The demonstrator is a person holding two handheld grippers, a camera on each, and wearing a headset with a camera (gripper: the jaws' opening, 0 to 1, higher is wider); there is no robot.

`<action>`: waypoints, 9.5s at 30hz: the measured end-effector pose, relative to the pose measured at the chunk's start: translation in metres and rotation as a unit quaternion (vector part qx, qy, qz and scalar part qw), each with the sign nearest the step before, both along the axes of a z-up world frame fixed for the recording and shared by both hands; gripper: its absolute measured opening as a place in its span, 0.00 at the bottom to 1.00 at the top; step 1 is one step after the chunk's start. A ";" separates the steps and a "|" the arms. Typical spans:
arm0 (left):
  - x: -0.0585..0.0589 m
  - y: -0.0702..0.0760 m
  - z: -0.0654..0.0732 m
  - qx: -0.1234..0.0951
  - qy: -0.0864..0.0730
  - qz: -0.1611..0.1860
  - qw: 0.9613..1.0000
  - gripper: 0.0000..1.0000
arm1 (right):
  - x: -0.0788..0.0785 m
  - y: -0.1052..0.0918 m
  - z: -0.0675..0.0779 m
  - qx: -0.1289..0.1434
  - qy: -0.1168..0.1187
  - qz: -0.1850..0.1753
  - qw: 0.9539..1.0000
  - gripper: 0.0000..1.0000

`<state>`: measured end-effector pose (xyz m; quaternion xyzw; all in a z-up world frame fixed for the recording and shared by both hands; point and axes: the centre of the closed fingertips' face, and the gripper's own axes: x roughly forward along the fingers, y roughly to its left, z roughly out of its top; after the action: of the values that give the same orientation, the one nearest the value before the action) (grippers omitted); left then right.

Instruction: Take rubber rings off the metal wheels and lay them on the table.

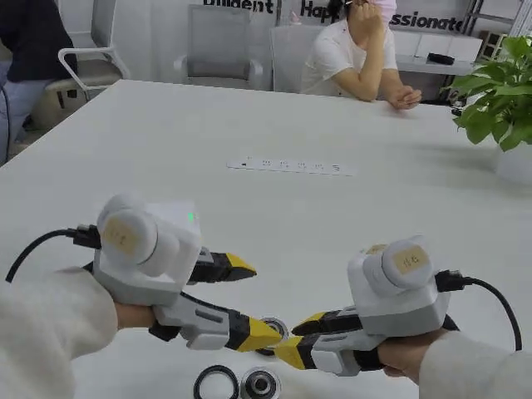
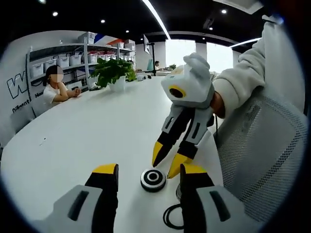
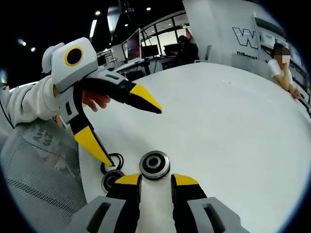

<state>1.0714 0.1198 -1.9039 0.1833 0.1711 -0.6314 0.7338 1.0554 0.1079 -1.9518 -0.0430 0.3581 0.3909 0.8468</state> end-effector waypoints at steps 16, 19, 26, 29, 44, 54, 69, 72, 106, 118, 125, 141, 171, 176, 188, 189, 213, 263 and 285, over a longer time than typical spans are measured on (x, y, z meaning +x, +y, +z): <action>-0.003 -0.010 -0.025 0.008 0.009 0.016 1.000 0.17 | -0.001 0.004 -0.005 -0.013 -0.016 0.018 1.000 0.26; -0.003 -0.010 -0.033 0.022 0.005 0.016 1.000 0.16 | -0.002 0.005 -0.007 -0.019 -0.017 0.022 0.999 0.26; 0.000 -0.009 -0.035 0.026 0.007 0.028 0.999 0.12 | -0.001 0.005 -0.007 -0.018 -0.021 0.020 0.999 0.23; -0.002 -0.011 -0.035 0.028 0.003 0.020 0.999 0.09 | 0.000 0.005 -0.008 -0.014 -0.018 0.013 1.000 0.21; -0.003 -0.008 -0.034 0.017 0.014 0.027 0.999 0.07 | 0.001 -0.001 -0.009 -0.061 -0.056 0.052 0.995 0.01; -0.003 -0.008 -0.035 0.014 0.014 0.027 0.999 0.07 | 0.004 -0.005 -0.009 -0.050 -0.044 0.033 0.997 0.00; -0.003 -0.007 -0.035 0.015 0.013 0.024 1.000 0.07 | 0.011 -0.011 0.001 0.009 -0.006 -0.037 0.999 0.00; -0.003 -0.007 -0.035 0.015 0.013 0.025 0.999 0.07 | 0.012 -0.009 0.007 0.039 0.005 -0.052 0.998 0.00; -0.003 -0.007 -0.035 0.004 0.008 0.024 1.000 0.07 | 0.008 0.001 0.012 0.021 -0.008 -0.029 0.999 0.00; -0.003 -0.007 -0.035 0.002 0.008 0.025 1.000 0.07 | 0.008 0.006 0.015 0.019 -0.019 -0.015 1.000 0.00; -0.003 -0.007 -0.035 -0.001 0.008 0.027 1.000 0.07 | 0.011 0.013 0.023 0.038 -0.031 -0.011 0.999 0.00; -0.008 -0.007 -0.024 0.026 0.009 0.005 1.000 0.15 | 0.009 0.004 0.016 0.053 0.006 -0.044 0.998 0.00; -0.027 0.046 0.046 -0.001 -0.005 -0.011 1.000 0.52 | 0.010 0.014 0.049 0.126 0.010 -0.061 0.990 0.00; -0.031 0.074 0.051 -0.020 0.002 0.034 0.999 0.57 | 0.005 0.021 0.050 0.128 0.014 -0.049 0.990 0.00; -0.038 0.107 0.046 -0.038 0.029 0.071 0.996 0.73 | -0.013 0.051 0.050 0.137 0.036 0.001 0.990 0.00; -0.037 0.109 0.042 -0.029 0.031 0.073 0.996 0.75 | -0.015 0.053 0.050 0.137 0.037 0.005 0.990 0.00; -0.059 0.107 0.000 0.038 0.087 0.042 0.995 0.84 | -0.045 0.075 0.019 0.072 0.061 0.079 0.992 0.00; -0.061 0.107 0.002 0.039 0.087 0.038 0.995 0.82 | -0.019 0.053 0.030 0.053 0.013 0.039 0.998 0.04; -0.073 0.110 0.063 0.011 0.038 0.021 0.999 0.99 | -0.018 0.049 0.091 0.064 -0.089 0.074 0.991 0.30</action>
<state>0.9988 0.2298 -1.8405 0.1636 0.2096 -0.6200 0.7381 1.0377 0.1571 -1.8611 -0.0495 0.2513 0.4695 0.8450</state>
